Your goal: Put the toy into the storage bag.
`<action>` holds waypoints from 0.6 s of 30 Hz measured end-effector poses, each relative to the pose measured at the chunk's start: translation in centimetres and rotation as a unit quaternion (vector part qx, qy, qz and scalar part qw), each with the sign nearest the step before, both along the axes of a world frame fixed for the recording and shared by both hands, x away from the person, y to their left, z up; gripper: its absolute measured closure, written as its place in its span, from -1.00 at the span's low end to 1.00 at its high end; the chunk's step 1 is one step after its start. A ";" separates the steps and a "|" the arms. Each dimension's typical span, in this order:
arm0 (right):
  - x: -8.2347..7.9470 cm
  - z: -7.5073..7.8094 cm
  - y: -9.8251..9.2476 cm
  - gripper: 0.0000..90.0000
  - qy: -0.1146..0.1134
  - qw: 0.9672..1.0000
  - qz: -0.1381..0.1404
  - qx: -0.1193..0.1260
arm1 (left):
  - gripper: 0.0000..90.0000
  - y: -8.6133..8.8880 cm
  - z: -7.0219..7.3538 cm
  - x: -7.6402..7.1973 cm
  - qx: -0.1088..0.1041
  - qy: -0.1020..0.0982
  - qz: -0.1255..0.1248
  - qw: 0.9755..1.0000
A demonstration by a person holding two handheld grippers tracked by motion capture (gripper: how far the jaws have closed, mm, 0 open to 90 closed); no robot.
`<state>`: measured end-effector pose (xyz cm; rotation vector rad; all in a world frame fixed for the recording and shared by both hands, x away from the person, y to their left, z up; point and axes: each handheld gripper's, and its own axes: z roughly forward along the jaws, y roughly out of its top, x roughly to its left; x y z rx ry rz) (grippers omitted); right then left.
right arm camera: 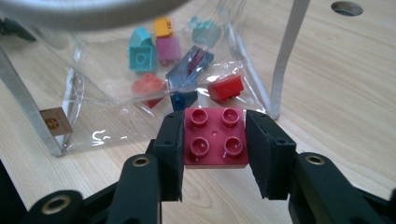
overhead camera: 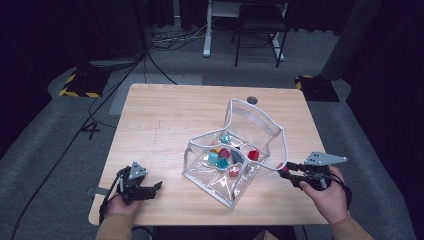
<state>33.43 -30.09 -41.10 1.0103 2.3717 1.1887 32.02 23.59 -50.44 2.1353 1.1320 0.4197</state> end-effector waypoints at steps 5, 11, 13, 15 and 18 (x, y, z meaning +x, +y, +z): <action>0.0 0.9 -0.3 0.32 -0.004 1.000 -0.008 0.008 | -0.53 0.0 0.0 0.0 -0.001 0.000 0.001 1.000; -0.2 1.9 -0.7 0.33 0.000 1.000 -0.017 0.022 | -0.53 0.0 0.0 0.0 0.000 0.000 0.000 1.000; -0.2 2.3 -0.8 0.33 0.001 0.999 -0.021 0.027 | -0.53 0.0 0.0 0.0 -0.001 0.000 0.001 1.000; -0.3 2.8 -0.9 0.33 0.000 0.999 -0.025 0.030 | -0.53 0.0 0.0 0.0 0.000 0.000 0.000 1.000; -0.3 3.2 -1.0 0.33 -0.002 0.999 -0.025 0.034 | -0.53 0.0 0.0 0.0 0.000 0.000 0.000 1.000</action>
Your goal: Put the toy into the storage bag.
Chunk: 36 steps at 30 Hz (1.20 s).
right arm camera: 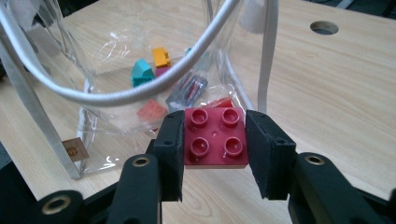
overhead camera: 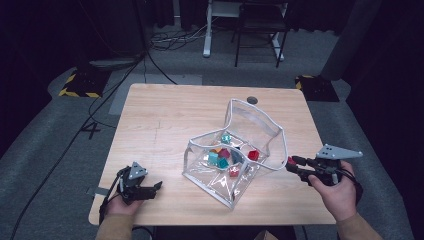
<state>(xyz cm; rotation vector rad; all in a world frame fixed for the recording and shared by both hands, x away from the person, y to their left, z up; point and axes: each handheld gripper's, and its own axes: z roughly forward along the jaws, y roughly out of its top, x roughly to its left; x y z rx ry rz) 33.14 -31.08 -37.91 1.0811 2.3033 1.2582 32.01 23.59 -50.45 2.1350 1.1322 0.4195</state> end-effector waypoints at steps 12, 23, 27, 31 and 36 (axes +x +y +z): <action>0.1 2.5 -0.2 0.33 -0.022 1.000 -0.006 0.012 | -0.53 0.0 0.0 0.0 0.000 0.000 0.000 1.000; 1.1 5.6 0.7 0.33 -0.040 0.999 0.009 0.023 | -0.53 0.0 0.0 0.0 -0.001 0.000 0.001 1.000; 1.8 6.6 1.6 0.33 -0.045 0.999 0.018 0.022 | -0.53 0.0 0.0 0.0 -0.001 0.000 0.001 1.000; 2.6 7.3 2.5 0.33 -0.047 0.998 0.025 0.020 | -0.53 0.0 0.0 0.0 -0.001 0.000 0.001 1.000; 3.7 8.0 3.6 0.33 -0.045 0.998 0.031 0.019 | -0.53 0.0 0.0 0.0 -0.001 0.000 0.001 1.000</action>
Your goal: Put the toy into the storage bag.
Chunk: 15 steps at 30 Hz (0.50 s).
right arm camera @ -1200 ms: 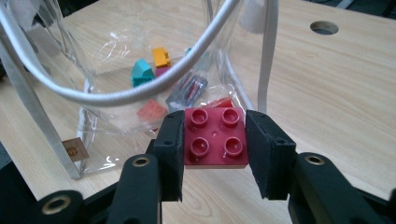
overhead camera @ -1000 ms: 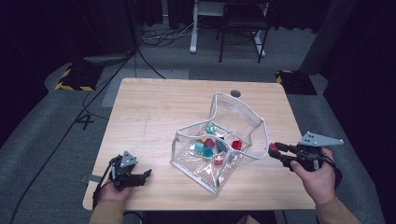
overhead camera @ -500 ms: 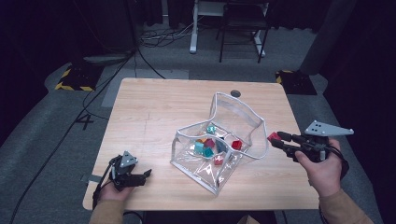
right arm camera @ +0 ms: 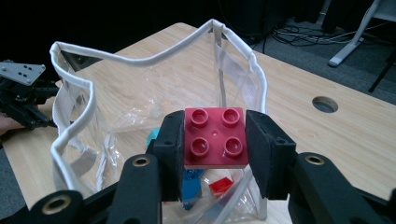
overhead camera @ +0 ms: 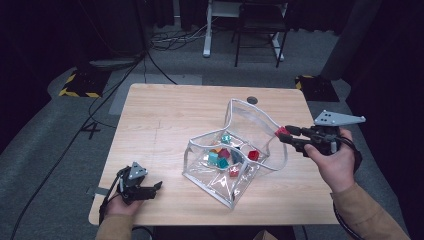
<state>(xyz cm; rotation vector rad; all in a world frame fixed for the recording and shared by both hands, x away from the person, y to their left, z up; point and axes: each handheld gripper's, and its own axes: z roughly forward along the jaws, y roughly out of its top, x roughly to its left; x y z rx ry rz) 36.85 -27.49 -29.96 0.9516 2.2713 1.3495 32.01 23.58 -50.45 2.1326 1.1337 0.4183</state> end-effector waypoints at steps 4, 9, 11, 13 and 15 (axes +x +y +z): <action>0.8 0.4 0.7 0.33 -0.002 1.000 0.003 -0.003 | -0.53 0.0 0.0 0.0 0.001 0.000 0.000 1.000; 1.6 0.7 1.8 0.33 -0.005 1.000 0.007 -0.006 | -0.53 0.0 0.0 0.0 0.001 0.000 0.000 1.000; 1.9 0.7 2.2 0.33 -0.004 1.000 0.007 -0.007 | -0.53 0.0 0.0 0.0 0.001 0.000 0.000 1.000; 2.0 0.7 2.4 0.33 -0.003 1.000 0.007 -0.005 | -0.53 0.0 0.0 0.0 0.000 0.000 0.000 1.000; 2.6 0.6 3.3 0.33 -0.001 1.000 0.009 -0.003 | -0.53 0.0 0.0 0.0 0.000 0.000 0.000 1.000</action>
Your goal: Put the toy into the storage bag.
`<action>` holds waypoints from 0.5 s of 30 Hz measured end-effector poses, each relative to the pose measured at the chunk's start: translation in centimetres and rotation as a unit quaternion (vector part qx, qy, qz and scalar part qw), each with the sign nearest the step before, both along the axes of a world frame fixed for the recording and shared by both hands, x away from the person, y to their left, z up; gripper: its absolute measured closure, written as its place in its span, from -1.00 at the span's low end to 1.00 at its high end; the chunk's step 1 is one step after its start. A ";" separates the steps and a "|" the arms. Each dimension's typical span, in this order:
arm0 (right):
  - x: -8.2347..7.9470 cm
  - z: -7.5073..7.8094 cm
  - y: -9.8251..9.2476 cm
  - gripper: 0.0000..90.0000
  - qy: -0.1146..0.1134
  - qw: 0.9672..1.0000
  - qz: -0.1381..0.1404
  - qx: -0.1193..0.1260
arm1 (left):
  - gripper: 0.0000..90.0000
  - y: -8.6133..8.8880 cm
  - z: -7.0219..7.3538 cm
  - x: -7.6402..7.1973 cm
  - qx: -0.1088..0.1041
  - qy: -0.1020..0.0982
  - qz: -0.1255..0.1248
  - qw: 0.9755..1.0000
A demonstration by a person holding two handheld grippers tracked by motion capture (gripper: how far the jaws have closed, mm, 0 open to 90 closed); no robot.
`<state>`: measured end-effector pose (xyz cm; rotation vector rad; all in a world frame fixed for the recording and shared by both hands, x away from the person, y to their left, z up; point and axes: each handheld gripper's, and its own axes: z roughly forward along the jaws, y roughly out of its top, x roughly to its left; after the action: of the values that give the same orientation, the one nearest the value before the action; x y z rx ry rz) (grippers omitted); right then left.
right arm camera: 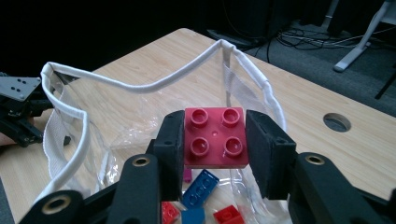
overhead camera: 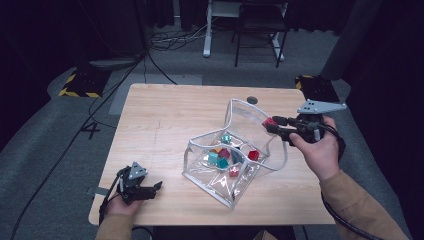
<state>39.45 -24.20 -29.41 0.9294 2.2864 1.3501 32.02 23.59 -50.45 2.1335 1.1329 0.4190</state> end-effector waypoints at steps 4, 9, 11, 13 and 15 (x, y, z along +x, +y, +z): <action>0.7 -0.3 1.0 0.33 0.007 1.000 0.004 0.002 | -0.53 0.0 0.0 0.0 0.000 0.000 0.000 1.000; 1.6 -0.9 2.6 0.32 0.018 1.000 0.010 0.002 | -0.53 0.0 0.0 0.0 0.001 -0.001 0.000 1.000; 1.7 -0.9 2.8 0.32 0.020 1.000 0.011 0.002 | -0.53 0.0 0.0 0.0 0.000 -0.001 0.000 1.000; 2.0 -1.3 3.3 0.32 0.025 1.000 0.013 0.001 | -0.53 0.0 0.0 0.0 0.000 0.000 0.000 1.000; 2.3 -1.7 3.9 0.32 0.031 0.999 0.015 -0.001 | -0.53 0.0 0.0 0.0 0.000 0.000 0.000 1.000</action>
<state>41.78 -20.25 -31.07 0.9515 2.3566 1.3479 32.02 23.59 -50.45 2.1331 1.1330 0.4205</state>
